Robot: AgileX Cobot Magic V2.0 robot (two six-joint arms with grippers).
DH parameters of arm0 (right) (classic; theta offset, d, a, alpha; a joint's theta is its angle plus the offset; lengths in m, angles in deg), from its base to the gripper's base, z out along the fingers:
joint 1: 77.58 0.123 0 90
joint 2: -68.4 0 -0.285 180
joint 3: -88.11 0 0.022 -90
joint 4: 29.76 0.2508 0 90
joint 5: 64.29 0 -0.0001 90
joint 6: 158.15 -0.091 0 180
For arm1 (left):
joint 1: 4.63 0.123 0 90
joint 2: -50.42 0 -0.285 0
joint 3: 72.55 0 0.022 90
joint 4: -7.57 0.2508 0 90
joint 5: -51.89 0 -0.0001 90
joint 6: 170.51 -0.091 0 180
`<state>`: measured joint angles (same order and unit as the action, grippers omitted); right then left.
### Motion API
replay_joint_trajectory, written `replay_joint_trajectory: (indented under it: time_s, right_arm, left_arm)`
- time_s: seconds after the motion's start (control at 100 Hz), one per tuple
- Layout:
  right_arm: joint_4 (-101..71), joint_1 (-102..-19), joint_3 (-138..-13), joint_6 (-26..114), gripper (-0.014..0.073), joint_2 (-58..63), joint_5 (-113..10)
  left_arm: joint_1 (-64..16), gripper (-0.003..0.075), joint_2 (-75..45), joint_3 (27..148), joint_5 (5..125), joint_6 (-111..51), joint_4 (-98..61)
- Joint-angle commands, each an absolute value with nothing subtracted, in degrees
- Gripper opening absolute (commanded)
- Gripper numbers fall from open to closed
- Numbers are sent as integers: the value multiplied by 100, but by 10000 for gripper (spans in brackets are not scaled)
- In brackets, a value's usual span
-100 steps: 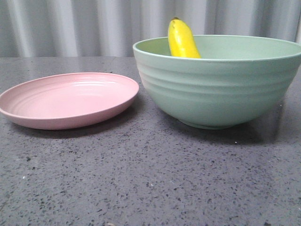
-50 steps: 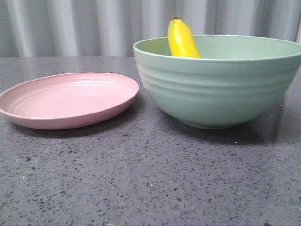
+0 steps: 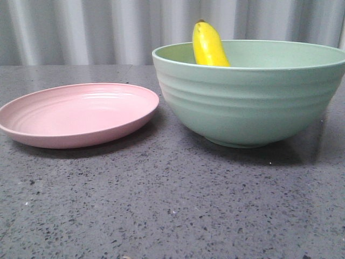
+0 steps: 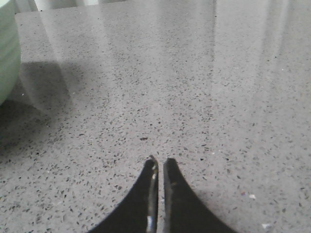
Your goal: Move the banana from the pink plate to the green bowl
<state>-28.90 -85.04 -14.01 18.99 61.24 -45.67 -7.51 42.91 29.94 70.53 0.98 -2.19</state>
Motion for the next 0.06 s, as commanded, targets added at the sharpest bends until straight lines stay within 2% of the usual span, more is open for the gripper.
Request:
replay_joint_trajectory:
  time_s: [0.0,0.05]
  right_arm:
    - [-2976,-8544,-1275,1900,-62,6229,-4652]
    - [-2976,-8544,-1275,1900,-62,6229,-4652]
  left_arm:
    - [-739,-20,4455,2947,6675,111,-243]
    - [-739,-20,4455,2947,6675,111,-243]
